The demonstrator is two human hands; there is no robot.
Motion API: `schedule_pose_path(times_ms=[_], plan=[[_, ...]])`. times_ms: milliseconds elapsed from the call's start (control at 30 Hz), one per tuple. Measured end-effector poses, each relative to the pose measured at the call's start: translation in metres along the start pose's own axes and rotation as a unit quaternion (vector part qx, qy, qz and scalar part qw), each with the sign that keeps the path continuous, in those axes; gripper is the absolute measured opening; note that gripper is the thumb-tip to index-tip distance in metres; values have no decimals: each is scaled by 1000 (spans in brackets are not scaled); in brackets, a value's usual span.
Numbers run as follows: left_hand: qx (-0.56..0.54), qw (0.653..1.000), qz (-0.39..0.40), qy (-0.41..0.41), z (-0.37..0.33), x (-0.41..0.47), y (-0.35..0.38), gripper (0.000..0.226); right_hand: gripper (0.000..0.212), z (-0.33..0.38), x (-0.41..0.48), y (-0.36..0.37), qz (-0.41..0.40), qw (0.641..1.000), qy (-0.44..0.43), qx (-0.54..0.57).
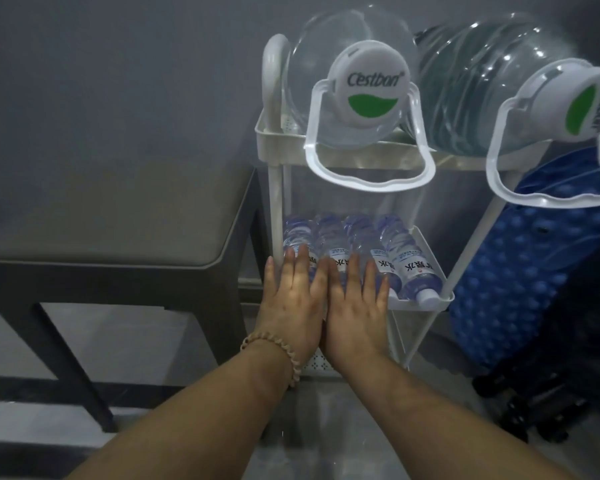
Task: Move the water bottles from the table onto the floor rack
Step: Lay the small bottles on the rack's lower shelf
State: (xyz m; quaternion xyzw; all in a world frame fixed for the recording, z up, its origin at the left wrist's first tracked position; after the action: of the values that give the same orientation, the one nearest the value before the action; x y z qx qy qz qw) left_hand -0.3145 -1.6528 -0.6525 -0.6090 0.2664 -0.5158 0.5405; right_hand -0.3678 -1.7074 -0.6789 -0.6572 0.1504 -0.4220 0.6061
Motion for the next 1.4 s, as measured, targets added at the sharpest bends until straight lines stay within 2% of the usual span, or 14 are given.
schedule_pose_path(times_ms=[100, 267, 333, 433, 533, 667, 800, 933, 1133, 1400], plan=[[4, 1000, 7, 9, 2, 1, 3, 84, 92, 1, -1, -4, 7, 1000, -13, -20], [14, 1000, 18, 17, 4, -11, -5, 74, 92, 4, -7, -29, 21, 999, -27, 2], [24, 998, 56, 21, 5, -24, -8, 73, 92, 5, -18, -44, 45, 999, -24, 9], [4, 990, 136, 23, 9, -49, -25, 77, 91, 20, -46, -69, 125, 991, -30, -22], [-35, 980, 197, 2, 21, -82, -71, 81, 92, 49, -76, -115, 194, 979, -40, -39], [-53, 969, 243, -8, 50, -116, -173, 86, 97, 98, -100, -218, 228, 971, -58, 40], [-65, 976, 207, -29, 95, -110, -314, 86, 89, 141, -89, -344, 241, 965, -66, 74], [-63, 985, 158, -37, 128, -88, -440, 88, 85, 163, -57, -458, 191, 977, -60, 68], [-51, 991, 93, -86, 146, -94, -601, 87, 83, 208, -44, -606, 123, 983, -119, 66], [4, 980, 40, -194, 138, -203, -747, 90, 88, 256, -115, -739, 51, 968, -223, 104]])
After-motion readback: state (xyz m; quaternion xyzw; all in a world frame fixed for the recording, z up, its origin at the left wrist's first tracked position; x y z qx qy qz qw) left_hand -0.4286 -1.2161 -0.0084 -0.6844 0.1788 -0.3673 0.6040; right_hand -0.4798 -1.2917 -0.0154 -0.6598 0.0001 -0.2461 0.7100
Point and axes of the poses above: each hand's wrist, its own x-axis towards the middle knuckle, its own y-axis out of the palm, z = x × y, the point moved 9 cm from there along x, towards the middle knuckle, and after that the axes turned 4 degrees about y, right-handed, at the moved point
